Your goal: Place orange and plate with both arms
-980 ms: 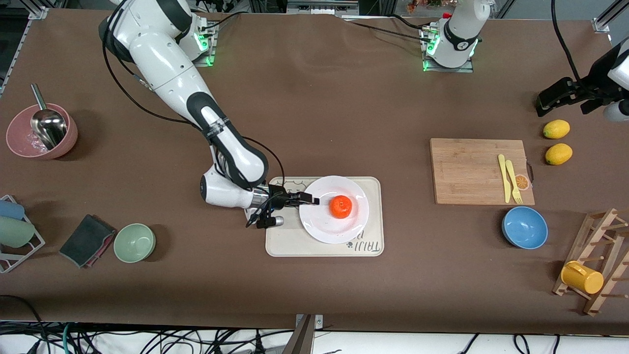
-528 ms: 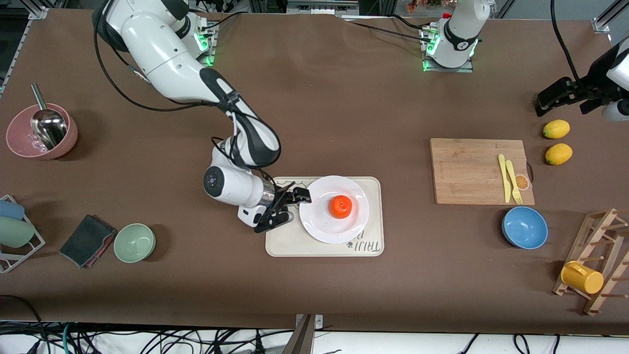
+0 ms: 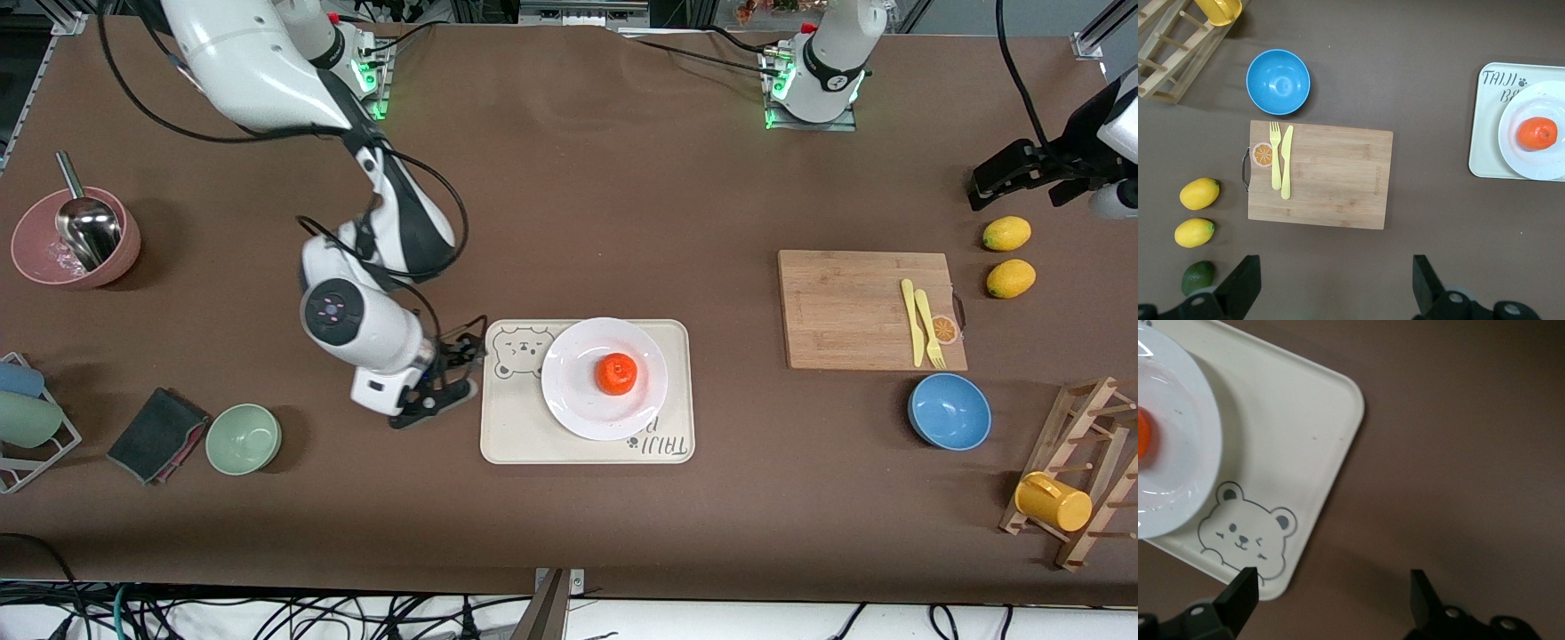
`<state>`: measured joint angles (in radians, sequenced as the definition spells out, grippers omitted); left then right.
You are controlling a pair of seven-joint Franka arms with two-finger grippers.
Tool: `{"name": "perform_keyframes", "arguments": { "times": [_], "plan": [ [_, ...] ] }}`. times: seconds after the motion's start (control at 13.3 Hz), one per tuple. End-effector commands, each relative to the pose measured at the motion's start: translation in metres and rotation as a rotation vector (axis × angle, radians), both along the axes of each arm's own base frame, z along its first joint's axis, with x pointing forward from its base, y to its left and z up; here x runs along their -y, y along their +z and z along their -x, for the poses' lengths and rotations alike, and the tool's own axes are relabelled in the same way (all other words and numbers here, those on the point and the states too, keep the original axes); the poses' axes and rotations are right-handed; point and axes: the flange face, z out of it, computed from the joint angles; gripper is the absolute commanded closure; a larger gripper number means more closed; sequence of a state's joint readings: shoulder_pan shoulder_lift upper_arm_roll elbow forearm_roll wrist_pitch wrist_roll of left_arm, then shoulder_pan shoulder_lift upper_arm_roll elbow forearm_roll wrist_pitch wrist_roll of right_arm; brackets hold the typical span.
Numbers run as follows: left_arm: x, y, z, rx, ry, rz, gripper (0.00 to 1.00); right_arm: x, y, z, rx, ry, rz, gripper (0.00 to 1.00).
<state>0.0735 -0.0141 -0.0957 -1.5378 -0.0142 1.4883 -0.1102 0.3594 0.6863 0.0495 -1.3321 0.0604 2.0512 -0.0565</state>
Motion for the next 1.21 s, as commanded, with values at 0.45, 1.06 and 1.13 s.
{"name": "perform_keyframes", "arguments": {
  "times": [0.45, 1.06, 1.13],
  "plan": [
    [0.009, 0.007, 0.001, 0.001, -0.029, -0.021, 0.0, 0.177, 0.193, 0.053, -0.138, -0.052, 0.113, 0.0],
    [0.002, 0.008, 0.003, -0.002, -0.015, -0.019, 0.0, 0.254, 0.206, 0.145, -0.063, -0.356, 0.186, 0.0],
    [0.002, 0.008, 0.002, -0.002, -0.015, -0.022, 0.0, 0.274, 0.209, 0.14, -0.044, -0.386, 0.172, 0.0]
  ]
}}
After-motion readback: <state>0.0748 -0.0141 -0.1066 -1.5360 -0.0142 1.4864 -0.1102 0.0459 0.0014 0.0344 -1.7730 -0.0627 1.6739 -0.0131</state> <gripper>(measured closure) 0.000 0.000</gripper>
